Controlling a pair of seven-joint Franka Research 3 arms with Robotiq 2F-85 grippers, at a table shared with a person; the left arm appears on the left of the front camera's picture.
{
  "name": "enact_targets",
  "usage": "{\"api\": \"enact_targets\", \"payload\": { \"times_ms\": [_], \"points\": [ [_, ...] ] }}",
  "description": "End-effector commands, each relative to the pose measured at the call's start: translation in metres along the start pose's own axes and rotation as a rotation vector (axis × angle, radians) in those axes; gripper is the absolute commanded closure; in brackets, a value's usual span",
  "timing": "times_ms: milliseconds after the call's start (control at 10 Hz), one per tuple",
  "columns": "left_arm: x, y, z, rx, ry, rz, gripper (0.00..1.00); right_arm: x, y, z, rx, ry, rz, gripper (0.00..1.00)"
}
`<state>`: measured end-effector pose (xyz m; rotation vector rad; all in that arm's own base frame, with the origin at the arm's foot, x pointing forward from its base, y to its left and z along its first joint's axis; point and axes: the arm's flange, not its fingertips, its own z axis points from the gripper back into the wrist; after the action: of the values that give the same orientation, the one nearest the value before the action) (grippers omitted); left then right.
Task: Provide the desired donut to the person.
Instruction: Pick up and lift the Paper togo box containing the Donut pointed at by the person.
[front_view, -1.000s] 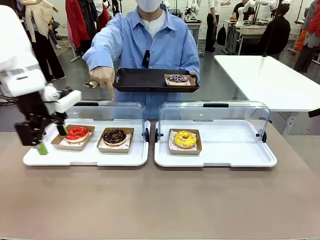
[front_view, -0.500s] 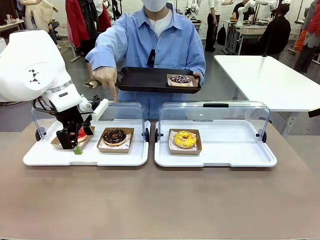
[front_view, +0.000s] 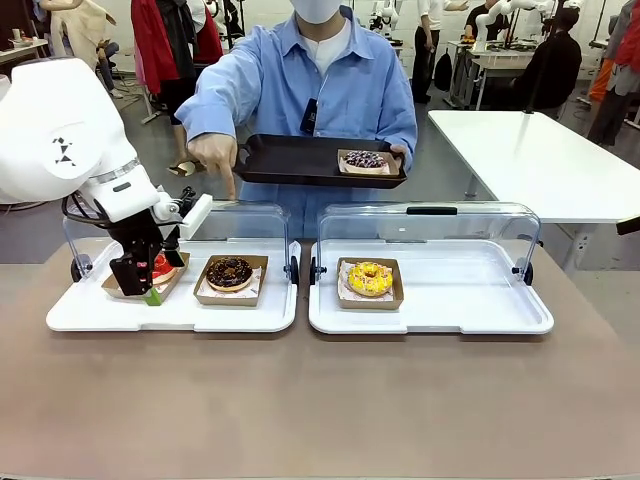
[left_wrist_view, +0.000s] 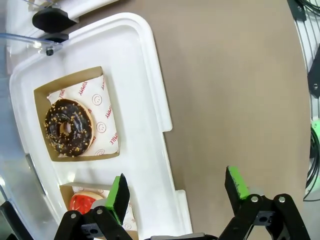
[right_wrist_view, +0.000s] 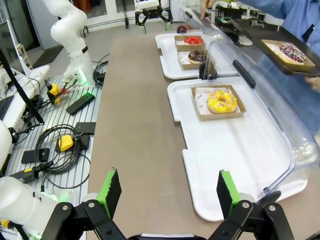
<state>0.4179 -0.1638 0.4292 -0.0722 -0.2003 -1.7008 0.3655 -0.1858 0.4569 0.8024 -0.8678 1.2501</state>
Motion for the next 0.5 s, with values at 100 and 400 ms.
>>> {"api": "enact_targets", "payload": {
  "times_ms": [100,400],
  "points": [
    [0.003,-0.001,-0.001,-0.003,0.006,0.011,0.0,0.0,0.002,0.0,-0.004,-0.006,0.004,0.0],
    [0.024,0.013,-0.024,-0.052,0.15,-0.026,0.0,0.0,0.002,0.0,-0.004,-0.006,0.004,0.0]
  ]
}}
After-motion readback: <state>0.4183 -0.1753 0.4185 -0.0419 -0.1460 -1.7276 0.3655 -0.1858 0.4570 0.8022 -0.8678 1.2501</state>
